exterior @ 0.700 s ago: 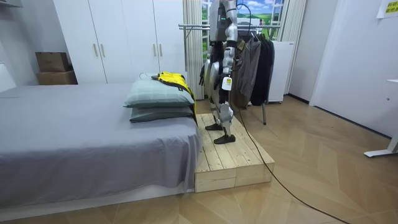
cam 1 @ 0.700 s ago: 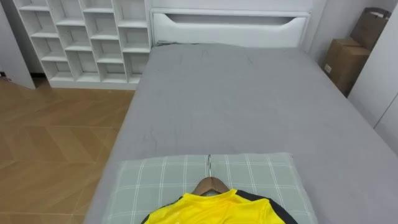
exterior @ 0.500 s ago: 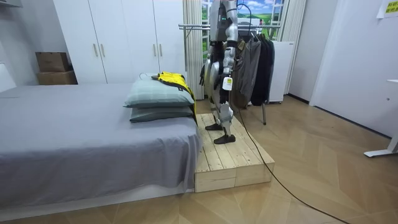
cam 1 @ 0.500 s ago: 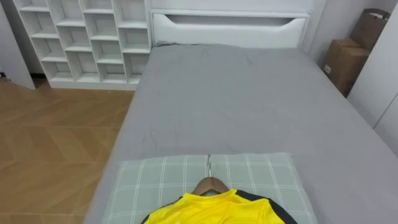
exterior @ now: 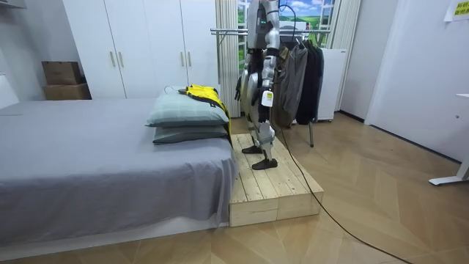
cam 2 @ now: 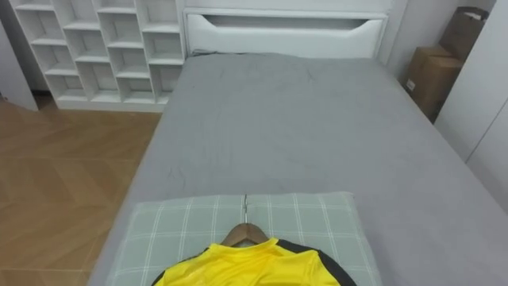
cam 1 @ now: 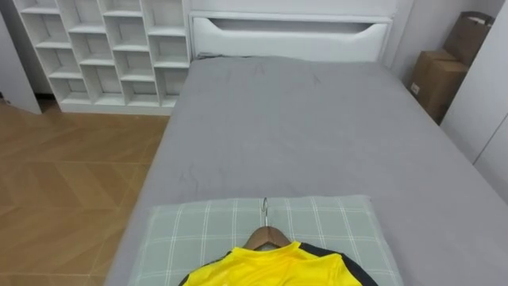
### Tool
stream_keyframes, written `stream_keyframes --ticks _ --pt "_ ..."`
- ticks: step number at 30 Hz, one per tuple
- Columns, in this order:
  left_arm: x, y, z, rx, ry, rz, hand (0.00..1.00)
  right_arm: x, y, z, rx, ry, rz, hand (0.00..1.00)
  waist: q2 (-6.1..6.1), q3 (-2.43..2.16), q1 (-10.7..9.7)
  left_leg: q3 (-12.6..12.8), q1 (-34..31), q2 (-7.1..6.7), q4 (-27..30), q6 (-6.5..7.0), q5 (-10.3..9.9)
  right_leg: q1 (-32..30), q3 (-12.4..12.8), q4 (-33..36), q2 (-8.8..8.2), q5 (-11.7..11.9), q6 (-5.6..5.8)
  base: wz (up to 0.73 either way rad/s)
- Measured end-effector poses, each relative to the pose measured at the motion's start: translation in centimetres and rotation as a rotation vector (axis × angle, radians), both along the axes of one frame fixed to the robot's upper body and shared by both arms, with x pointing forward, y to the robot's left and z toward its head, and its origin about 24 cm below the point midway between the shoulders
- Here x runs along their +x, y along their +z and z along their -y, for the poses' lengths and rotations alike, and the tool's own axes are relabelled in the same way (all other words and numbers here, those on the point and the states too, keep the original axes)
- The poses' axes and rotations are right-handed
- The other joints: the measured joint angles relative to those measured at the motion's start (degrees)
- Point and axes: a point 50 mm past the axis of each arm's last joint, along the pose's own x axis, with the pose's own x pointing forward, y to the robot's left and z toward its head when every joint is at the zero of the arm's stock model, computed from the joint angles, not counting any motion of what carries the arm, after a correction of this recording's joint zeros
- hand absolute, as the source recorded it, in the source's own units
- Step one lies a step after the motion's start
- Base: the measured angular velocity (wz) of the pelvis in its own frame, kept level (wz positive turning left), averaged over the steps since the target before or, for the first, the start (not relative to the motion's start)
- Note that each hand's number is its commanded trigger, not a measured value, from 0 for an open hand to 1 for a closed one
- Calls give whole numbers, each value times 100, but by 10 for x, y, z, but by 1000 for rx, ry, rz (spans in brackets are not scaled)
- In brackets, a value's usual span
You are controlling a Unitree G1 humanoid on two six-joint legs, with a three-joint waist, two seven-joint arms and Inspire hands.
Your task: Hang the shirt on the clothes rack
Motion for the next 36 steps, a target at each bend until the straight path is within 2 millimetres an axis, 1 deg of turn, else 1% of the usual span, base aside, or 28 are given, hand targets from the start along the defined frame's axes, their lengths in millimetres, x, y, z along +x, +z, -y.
stream_keyframes --ticks 3,7,14,17,18,21,24,26,28,30,33,36 --pt "-1 1 -2 37 9 -17 0 -1 0 0 0 1 -2 0 14 7 -11 -1 30 2 -9 0 0 31 2 1 4 0 0 0" --pt "-4 2 -6 98 33 -47 0 -1 0 0 0 -1 -2 0 1 30 -7 -9 126 7 -32 -2 -1 122 -1 -3 9 0 0 0" --pt "-10 5 -14 189 80 -88 0 -5 0 0 13 -29 -2 0 16 24 22 5 177 14 -76 -3 -1 140 11 -1 18 4 -7 0" --pt "-15 7 -19 263 71 -128 0 -7 0 0 13 -28 -9 0 25 16 24 4 185 15 -76 -4 -1 151 8 -3 23 6 -9 0" --pt "-15 8 -20 293 60 -141 0 -8 0 0 13 -29 -10 0 18 20 22 4 189 15 -76 -4 -1 157 5 -4 23 6 -9 0" --pt "-14 11 -24 371 44 -155 0 -6 0 0 11 -28 -6 0 29 12 13 3 188 14 -78 -4 -1 157 0 -8 22 6 -9 0" --pt "-7 15 -28 441 38 -138 0 -4 0 0 9 -25 0 0 37 7 13 -13 187 12 -76 -4 -1 156 -2 -8 21 6 -9 0" --pt "3 18 -32 494 30 -105 0 -2 0 0 6 -17 4 0 38 5 13 -42 185 9 -76 -5 -1 161 -12 -8 21 6 -9 2" --pt "18 25 -37 575 -1 -32 0 0 0 1 3 -11 12 0 41 3 12 -83 187 5 -76 -12 3 176 -32 -8 21 6 -9 6" --pt "26 29 -40 628 -28 1 0 1 1 2 -4 3 17 0 45 0 16 -86 188 5 -76 -14 6 178 -32 -8 22 6 -9 0" --pt "35 32 -41 684 -68 37 0 2 1 2 -11 17 27 0 52 -3 8 -86 189 5 -76 -15 6 180 -31 -8 23 6 -9 0" --pt "39 35 -41 729 -89 53 0 1 1 2 -11 18 27 0 49 -2 -8 -85 187 5 -82 -14 6 171 -27 -9 23 6 -9 0"
